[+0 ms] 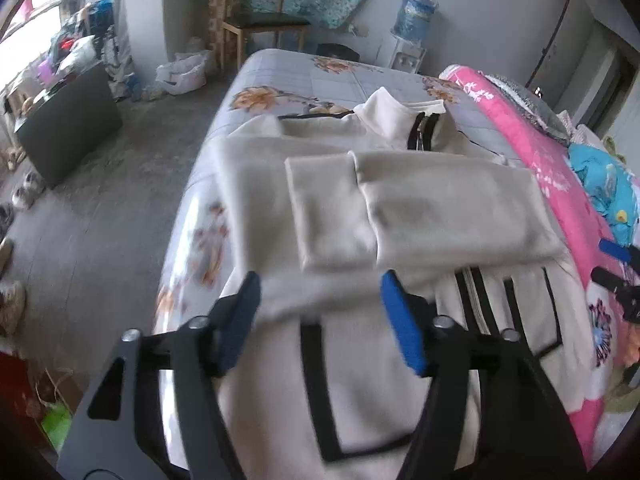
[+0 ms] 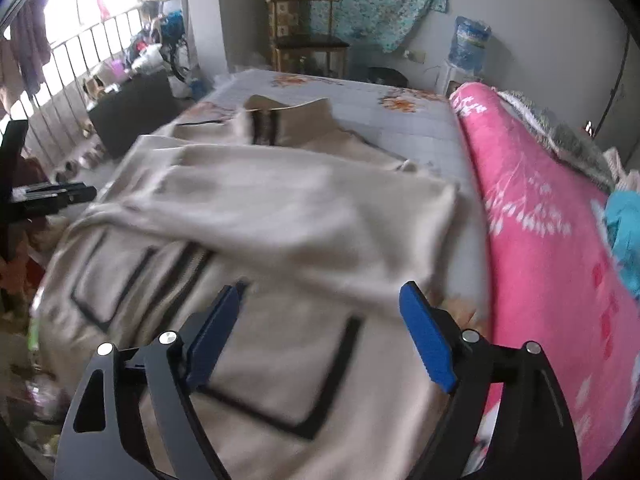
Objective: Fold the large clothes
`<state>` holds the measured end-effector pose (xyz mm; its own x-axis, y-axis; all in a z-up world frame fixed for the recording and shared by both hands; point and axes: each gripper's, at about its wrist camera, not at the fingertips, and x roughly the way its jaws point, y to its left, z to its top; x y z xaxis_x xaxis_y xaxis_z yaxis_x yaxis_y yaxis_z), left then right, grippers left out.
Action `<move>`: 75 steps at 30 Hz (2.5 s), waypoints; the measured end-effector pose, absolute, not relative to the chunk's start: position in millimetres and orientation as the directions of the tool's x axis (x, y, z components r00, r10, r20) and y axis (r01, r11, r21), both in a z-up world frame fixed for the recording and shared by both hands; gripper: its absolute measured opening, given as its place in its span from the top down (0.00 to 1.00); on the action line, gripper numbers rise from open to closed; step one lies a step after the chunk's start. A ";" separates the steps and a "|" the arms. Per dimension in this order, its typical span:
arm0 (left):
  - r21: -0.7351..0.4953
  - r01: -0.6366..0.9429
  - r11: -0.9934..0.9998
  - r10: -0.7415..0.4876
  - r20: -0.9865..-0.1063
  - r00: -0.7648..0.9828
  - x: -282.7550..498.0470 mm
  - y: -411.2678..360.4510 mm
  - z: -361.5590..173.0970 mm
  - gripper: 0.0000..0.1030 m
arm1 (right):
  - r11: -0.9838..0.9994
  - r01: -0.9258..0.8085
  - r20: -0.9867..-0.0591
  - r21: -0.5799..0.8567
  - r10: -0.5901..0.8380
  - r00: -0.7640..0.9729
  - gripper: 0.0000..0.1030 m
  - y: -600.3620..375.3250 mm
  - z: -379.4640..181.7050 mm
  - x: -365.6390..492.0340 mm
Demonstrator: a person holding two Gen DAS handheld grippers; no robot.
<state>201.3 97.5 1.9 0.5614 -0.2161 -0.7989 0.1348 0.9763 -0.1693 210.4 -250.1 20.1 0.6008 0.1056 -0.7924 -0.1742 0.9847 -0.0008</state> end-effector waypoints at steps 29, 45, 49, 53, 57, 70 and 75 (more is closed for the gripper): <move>0.069 -0.005 0.998 0.057 -0.785 0.617 54.4 78.1 -71.0 0.14 | 0.999 0.015 -0.838 0.031 0.018 0.545 0.06 -196.9 -84.5 124.6; 0.073 -0.004 0.997 0.061 -0.801 0.596 62.6 76.4 -68.4 0.14 | 0.999 0.022 -0.848 0.032 0.015 0.530 0.06 -195.9 -84.3 126.7; 0.071 -0.025 0.997 0.071 -0.785 0.616 68.5 79.6 -48.7 0.14 | 0.999 0.020 -0.854 0.031 0.016 0.520 0.06 -195.9 -84.6 129.0; 0.052 -0.058 0.997 0.077 -0.770 0.633 77.4 85.5 -27.0 0.14 | 0.999 0.021 -0.861 0.030 0.015 0.508 0.06 -195.9 -84.1 130.8; 0.053 -0.102 0.993 0.105 -0.771 0.628 79.5 93.6 -21.5 0.14 | 0.999 0.008 -0.860 0.031 0.023 0.510 0.06 -196.1 -84.6 130.2; 0.022 -0.024 0.999 0.032 -0.750 0.660 147.7 90.9 19.0 0.14 | 0.994 -0.045 -0.899 0.099 0.109 0.425 0.06 -203.8 -78.2 137.6; -0.007 0.056 0.998 -0.044 -0.725 0.687 206.4 83.8 55.8 0.14 | 0.993 -0.089 -0.864 0.075 0.109 0.491 0.06 -209.1 -31.6 148.1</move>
<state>206.4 83.8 55.8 0.6872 -0.0436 -0.7252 0.0560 0.9984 -0.0070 148.1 -209.1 -31.6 0.4911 0.1095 -0.8642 -0.0890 0.9932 0.0752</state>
